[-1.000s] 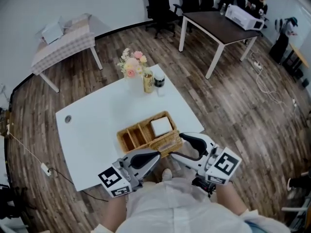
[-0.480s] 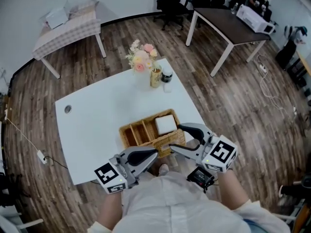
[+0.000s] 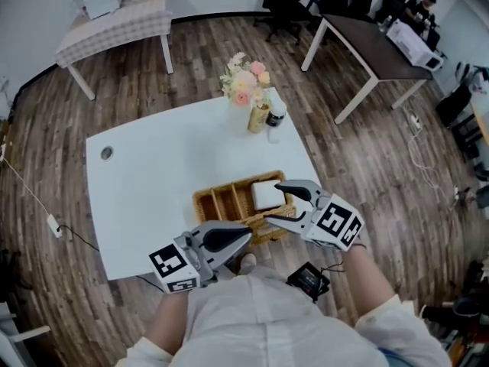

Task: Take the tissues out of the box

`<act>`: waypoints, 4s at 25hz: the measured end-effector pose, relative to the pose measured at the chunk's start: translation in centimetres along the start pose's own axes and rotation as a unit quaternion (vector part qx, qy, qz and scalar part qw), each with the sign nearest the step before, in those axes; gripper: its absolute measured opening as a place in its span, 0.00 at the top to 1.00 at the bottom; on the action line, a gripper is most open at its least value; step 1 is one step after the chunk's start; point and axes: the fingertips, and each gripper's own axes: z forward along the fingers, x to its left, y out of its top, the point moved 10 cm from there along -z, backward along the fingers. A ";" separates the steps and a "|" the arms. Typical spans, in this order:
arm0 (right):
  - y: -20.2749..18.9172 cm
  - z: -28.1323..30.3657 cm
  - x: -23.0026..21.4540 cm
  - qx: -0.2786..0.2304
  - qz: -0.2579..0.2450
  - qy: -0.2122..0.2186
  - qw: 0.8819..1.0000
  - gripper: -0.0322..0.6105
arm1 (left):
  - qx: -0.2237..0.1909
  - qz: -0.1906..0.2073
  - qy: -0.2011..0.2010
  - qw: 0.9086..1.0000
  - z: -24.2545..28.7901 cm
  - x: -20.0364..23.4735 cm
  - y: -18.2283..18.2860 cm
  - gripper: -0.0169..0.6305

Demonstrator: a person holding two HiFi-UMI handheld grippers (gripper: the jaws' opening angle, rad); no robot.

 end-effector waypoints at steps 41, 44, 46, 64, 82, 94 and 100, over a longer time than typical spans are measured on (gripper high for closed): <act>-10.7 15.7 -5.8 0.369 -0.140 0.104 0.913 0.41 | 0.039 -0.085 -0.073 0.993 3.1 5.6 -7.1 0.97; -10.7 15.9 -5.8 0.370 -0.142 0.099 0.913 0.41 | 0.041 -0.087 -0.071 0.993 3.1 5.8 -7.4 0.97; -10.8 15.8 -5.8 0.368 -0.138 0.097 0.914 0.41 | 0.038 -0.090 -0.071 0.993 3.1 5.8 -7.5 0.97; -10.7 15.2 -6.1 0.344 -0.105 0.075 0.930 0.59 | 0.038 -0.086 -0.073 0.993 3.0 6.1 -7.2 0.97; -8.4 11.6 -5.1 0.277 -0.100 0.032 0.955 0.60 | 0.050 -0.064 -0.042 0.996 1.4 6.0 -5.3 0.97; -5.7 7.2 -5.4 0.117 0.010 -0.047 0.992 0.62 | 0.052 -0.028 -0.016 0.998 1.8 5.9 -2.3 0.97; -4.0 5.1 -4.5 -0.020 0.105 -0.105 0.989 0.62 | 0.053 -0.005 -0.004 0.999 1.6 5.5 -0.6 0.97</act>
